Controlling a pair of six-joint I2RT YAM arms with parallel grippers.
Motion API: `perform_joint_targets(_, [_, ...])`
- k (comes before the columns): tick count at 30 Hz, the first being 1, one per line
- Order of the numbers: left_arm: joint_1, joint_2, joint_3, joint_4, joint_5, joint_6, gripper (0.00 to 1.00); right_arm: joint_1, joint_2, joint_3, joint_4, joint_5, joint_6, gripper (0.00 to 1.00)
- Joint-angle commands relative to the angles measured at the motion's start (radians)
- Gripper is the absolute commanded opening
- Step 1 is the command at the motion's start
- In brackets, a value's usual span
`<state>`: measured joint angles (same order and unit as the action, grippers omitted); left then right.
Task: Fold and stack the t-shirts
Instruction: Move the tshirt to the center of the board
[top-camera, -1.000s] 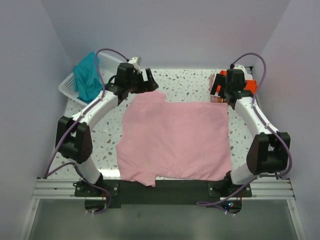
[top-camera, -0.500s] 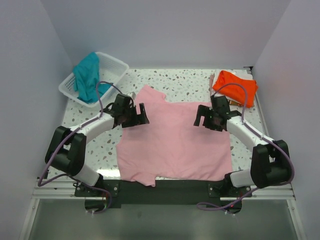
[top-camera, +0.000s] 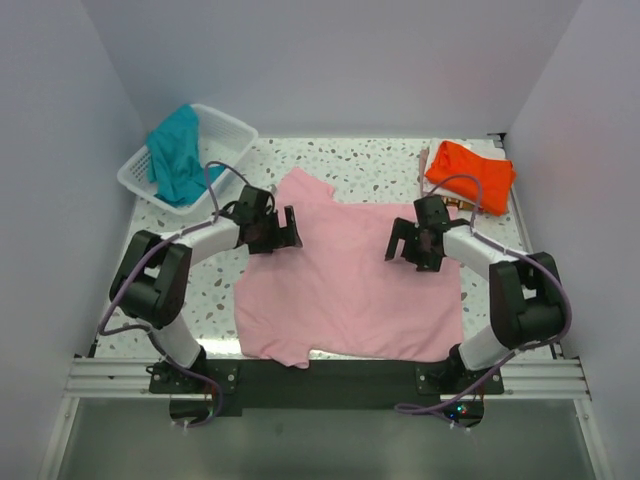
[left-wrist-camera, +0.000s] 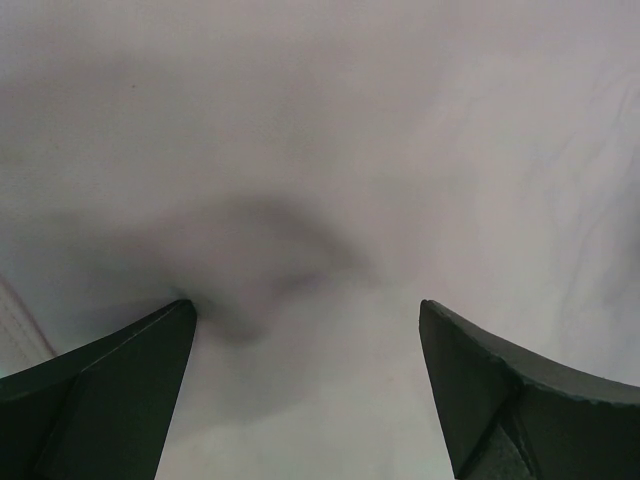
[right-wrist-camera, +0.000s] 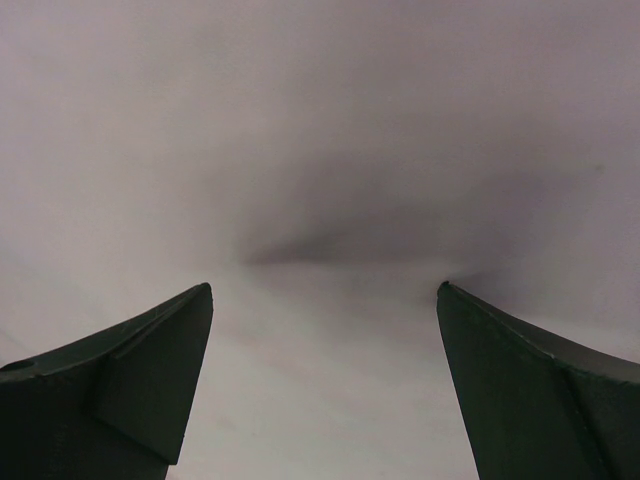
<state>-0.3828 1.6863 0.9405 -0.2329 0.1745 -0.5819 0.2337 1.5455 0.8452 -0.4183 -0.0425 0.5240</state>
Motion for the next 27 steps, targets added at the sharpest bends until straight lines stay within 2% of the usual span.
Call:
perform_joint_targets(1, [0.001,0.099,0.066,0.007,-0.010,0.031,0.99,-0.004,0.047,0.044,0.001,0.027,0.025,0.98])
perform_joint_targets(10, [0.016,0.282,0.282,-0.057,0.003,0.080,0.99,-0.028,0.162,0.167,-0.039,0.084,0.019,0.97])
perform_joint_targets(20, [0.021,0.463,0.644,-0.134,0.049,0.148,0.99,-0.057,0.312,0.400,-0.102,0.093,-0.009,0.97])
perform_joint_targets(23, [0.021,0.443,0.692,-0.122,0.059,0.143,0.99,-0.056,0.332,0.459,-0.109,0.075,-0.021,0.96])
perform_joint_targets(27, [0.018,0.357,0.692,-0.091,0.057,0.143,1.00,-0.045,0.279,0.469,-0.094,0.064,-0.039,0.94])
